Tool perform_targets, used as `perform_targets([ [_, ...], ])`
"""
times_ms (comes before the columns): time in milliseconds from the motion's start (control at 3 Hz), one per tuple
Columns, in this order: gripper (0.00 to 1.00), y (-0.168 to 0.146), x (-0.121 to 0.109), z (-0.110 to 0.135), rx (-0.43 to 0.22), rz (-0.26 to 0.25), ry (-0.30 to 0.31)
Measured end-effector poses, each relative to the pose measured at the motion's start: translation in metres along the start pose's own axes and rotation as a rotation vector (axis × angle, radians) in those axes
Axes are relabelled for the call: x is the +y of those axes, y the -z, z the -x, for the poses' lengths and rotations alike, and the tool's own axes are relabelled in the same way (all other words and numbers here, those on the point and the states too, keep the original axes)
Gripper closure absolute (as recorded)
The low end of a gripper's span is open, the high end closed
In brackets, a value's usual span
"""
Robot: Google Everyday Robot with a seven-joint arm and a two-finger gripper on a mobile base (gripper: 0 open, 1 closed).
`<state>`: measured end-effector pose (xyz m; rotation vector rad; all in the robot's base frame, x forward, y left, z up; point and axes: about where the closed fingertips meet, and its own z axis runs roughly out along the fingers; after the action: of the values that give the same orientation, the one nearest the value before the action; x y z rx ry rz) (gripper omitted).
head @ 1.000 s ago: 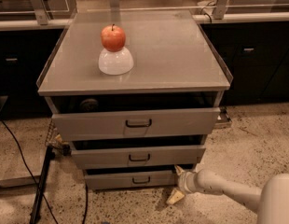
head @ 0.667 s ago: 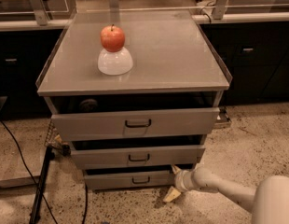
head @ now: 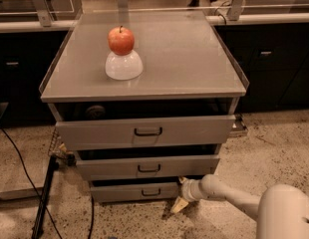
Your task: Open bottom drawer
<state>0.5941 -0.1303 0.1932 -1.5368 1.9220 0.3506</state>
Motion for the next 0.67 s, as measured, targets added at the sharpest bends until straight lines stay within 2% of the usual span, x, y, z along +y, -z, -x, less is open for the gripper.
perform_targets([
  [333, 0.0, -0.016, 0.003, 0.004, 0.002, 0.033, 0.018],
  [667, 0.0, -0.033, 0.013, 0.008, 0.004, 0.088, 0.034],
])
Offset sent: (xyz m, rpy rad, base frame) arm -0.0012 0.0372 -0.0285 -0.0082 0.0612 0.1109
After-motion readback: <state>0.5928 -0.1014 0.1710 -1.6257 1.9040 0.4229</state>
